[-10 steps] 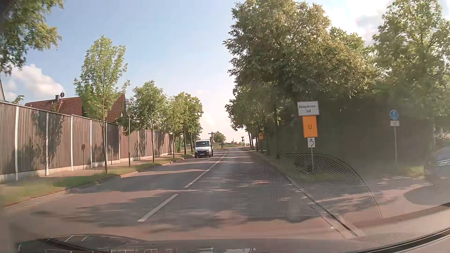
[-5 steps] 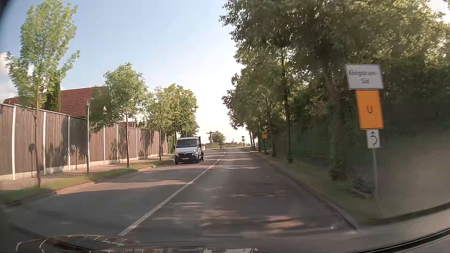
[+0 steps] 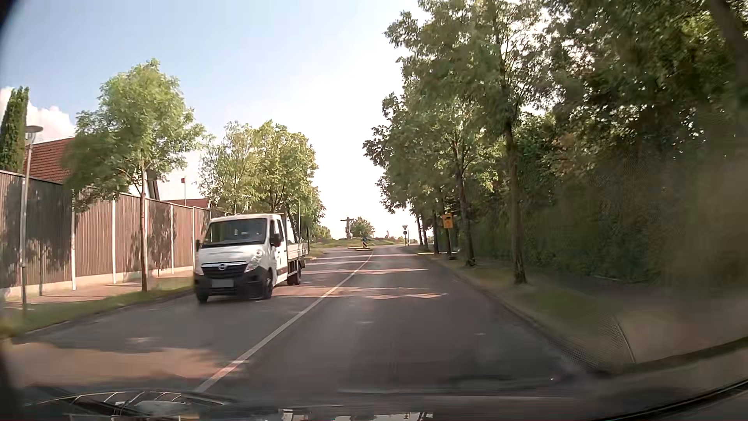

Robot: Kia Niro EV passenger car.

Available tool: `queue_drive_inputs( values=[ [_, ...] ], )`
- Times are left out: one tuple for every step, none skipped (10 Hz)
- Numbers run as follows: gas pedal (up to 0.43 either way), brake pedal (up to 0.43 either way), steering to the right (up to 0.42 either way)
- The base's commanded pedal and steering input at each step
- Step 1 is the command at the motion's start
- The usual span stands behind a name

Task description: Follow the waypoints while adhering to traffic rules and regulations

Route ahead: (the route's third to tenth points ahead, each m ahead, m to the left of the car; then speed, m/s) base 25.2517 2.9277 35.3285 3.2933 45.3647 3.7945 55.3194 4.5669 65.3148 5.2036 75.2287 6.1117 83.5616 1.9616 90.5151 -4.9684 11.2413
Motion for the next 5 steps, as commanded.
queue_drive_inputs(
  values=[
    [0.000, 0.152, -0.001],
    [0.000, 0.134, -0.001],
    [0.000, 0.128, -0.001],
    [0.000, 0.128, -0.001],
    [0.000, 0.128, -0.001]
  ],
)
